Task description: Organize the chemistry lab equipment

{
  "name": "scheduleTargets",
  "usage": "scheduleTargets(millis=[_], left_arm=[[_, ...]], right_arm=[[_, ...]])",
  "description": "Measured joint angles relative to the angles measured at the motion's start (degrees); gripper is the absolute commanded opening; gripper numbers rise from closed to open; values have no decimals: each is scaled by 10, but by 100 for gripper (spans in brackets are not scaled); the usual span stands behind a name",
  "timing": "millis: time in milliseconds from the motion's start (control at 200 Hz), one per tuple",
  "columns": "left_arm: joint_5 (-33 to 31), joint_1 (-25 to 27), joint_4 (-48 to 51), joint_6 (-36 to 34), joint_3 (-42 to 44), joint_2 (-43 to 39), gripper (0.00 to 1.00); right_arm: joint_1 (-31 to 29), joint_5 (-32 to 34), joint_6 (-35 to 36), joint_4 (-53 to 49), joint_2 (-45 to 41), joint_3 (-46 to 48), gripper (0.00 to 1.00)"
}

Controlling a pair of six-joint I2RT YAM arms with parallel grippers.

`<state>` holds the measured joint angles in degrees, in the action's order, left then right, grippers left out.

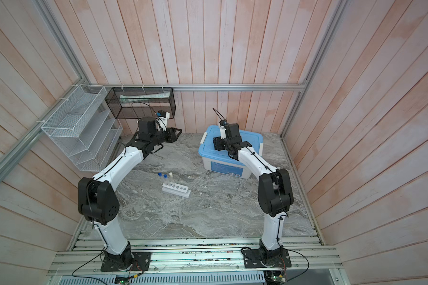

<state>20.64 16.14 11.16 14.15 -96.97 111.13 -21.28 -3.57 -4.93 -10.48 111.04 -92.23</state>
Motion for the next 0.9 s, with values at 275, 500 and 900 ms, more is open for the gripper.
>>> scheduleTargets(millis=[275,500,900], left_arm=[[-4,47,62,5,-124,123,45],[-4,73,82,5,-186,151,45],[-11,88,108,4,-211,181,45]], right_arm=[[0,-2,-8,2,0,0,70],[0,-2,-10,6,0,3,70],[0,-2,-12,10,0,6,70]])
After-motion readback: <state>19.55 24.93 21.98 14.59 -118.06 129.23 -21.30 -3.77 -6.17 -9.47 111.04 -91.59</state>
